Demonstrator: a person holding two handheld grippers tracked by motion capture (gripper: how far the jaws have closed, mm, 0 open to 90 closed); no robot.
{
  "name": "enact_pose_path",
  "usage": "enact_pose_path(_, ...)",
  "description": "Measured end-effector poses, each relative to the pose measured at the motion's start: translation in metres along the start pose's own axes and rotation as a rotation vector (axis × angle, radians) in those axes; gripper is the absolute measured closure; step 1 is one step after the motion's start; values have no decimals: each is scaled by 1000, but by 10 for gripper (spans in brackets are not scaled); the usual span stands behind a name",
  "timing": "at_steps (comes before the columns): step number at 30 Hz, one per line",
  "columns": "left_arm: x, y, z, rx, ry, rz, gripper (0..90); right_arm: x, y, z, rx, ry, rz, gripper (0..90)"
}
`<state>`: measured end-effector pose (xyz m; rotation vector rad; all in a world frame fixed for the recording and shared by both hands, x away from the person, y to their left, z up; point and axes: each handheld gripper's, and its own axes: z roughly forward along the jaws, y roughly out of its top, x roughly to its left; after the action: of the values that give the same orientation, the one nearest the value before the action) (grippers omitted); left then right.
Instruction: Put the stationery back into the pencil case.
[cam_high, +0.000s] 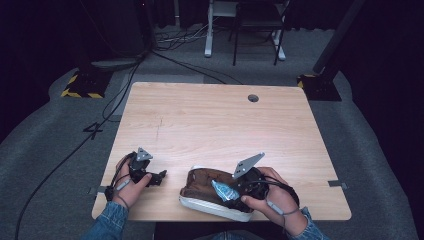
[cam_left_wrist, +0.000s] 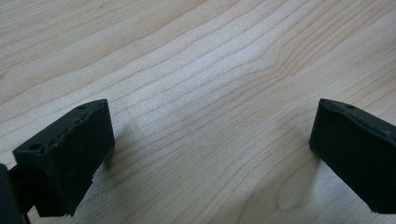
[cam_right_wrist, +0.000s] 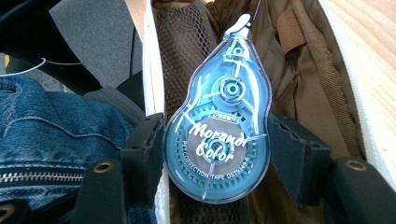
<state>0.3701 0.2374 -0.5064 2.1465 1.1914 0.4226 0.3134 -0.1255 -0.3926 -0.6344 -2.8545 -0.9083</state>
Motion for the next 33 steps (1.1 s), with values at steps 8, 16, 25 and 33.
enact_pose_path(8, 0, 0, 0, -2, 0, -2, 2, -8, 0, 7, -18, -12, 1, 396)
enact_pose_path(16, 0, 0, 0, 1, -1, 2, 2, -8, 0, 15, -45, -104, -97, 310)
enact_pose_path(25, 0, 0, 0, 0, 4, 3, 2, -5, 1, 16, -58, -114, -106, 310)
enact_pose_path(33, 0, 0, 0, 2, 2, 7, 2, -1, 1, 3, -122, -124, -121, 309)
